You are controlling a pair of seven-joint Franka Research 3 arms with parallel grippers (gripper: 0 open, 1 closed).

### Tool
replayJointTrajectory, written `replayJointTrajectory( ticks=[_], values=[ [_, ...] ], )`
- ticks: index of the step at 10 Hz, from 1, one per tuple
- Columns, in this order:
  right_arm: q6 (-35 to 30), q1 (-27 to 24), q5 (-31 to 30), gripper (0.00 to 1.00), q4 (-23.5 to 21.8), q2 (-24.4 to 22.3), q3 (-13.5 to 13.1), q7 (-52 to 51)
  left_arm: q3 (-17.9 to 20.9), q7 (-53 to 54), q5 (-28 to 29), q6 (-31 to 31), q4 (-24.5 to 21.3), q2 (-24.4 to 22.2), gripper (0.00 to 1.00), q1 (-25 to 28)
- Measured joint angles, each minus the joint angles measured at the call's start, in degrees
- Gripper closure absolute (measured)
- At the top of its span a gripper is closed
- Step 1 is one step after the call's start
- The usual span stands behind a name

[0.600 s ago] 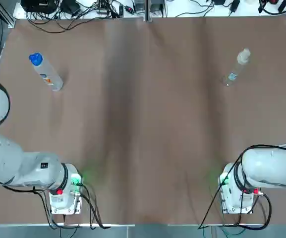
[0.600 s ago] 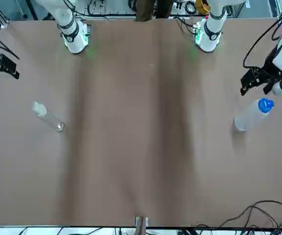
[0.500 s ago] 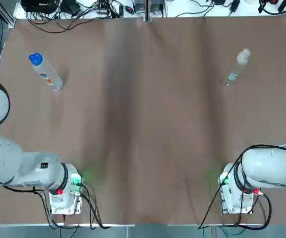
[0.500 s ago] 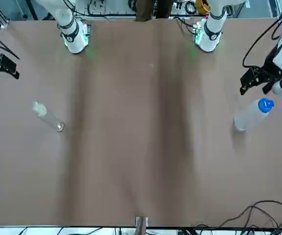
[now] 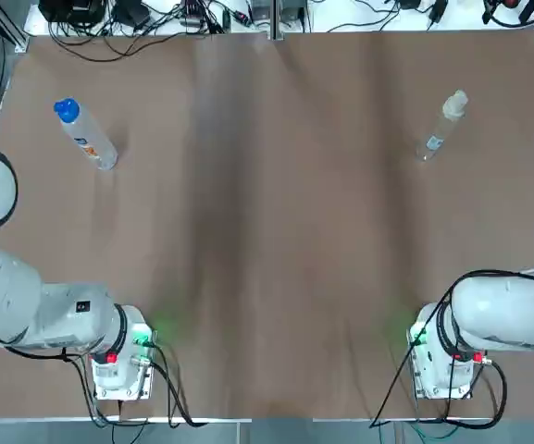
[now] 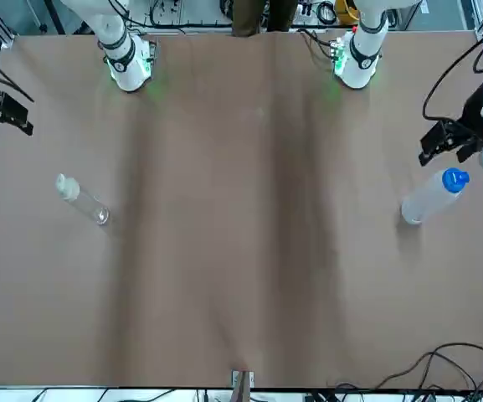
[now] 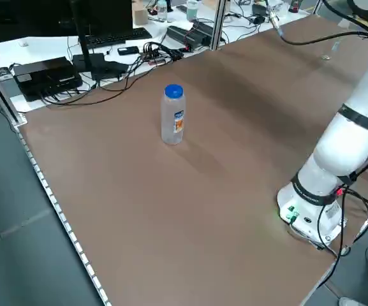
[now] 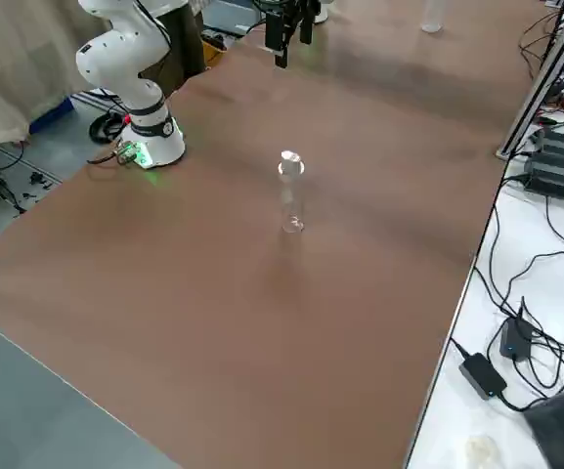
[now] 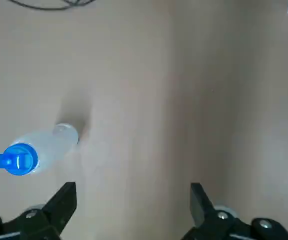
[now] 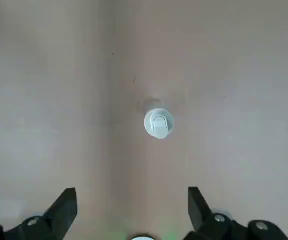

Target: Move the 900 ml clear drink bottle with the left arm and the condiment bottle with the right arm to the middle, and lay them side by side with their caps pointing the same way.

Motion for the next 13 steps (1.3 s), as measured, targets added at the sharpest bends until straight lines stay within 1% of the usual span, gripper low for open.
replayJointTrajectory(
  ticks=[2, 3, 4, 6, 7, 8, 10, 11, 13],
  values=[
    [0.0, 0.0, 0.0, 0.02, 0.0, 0.0, 0.0, 0.0, 0.09, 0.01, 0.0, -1.21, -1.73, 2.42, 0.0, 1.44],
    [0.0, 0.0, 0.0, 0.02, 0.0, 0.0, -0.02, 0.0, 0.1, 0.13, 0.01, 0.26, -3.87, 3.14, 0.0, 2.67],
    [0.0, 0.0, 0.0, 0.02, 0.0, 0.0, -0.02, 0.0, 0.12, 0.72, 0.01, 4.2, -7.7, 3.22, 0.0, 4.55],
    [0.19, 0.0, 0.0, 0.02, 0.01, 0.0, -0.01, -0.01, 0.16, 4.34, 0.01, 13.67, -16.75, 2.34, 0.0, 7.93],
    [0.71, 0.0, 0.0, 0.02, -0.05, 0.01, -0.01, -0.02, 0.17, 6.82, 0.02, 16.09, -19.65, 1.63, 0.0, 9.58],
    [1.58, 0.0, 0.0, 0.02, -0.28, 0.1, -0.01, -0.02, 0.2, 10.02, 0.03, 16.7, -21.09, 0.88, 0.0, 11.4],
    [4.65, -0.01, 0.0, 0.02, -2.11, 0.66, -0.04, -0.02, 0.24, 17.0, 0.25, 16.92, -22.91, -1.04, 0.0, 15.18],
    [6.93, -0.01, 0.0, 0.03, -4.02, 0.97, -0.05, -0.02, 0.25, 18.81, 0.28, 17.95, -24.15, -2.26, 0.0, 16.51],
    [11.36, -0.01, -0.01, 0.04, -8.21, 1.41, -0.05, -0.04, 0.22, 20.5, 0.34, 23.16, -28.39, -3.74, 0.0, 17.69]
  ],
)
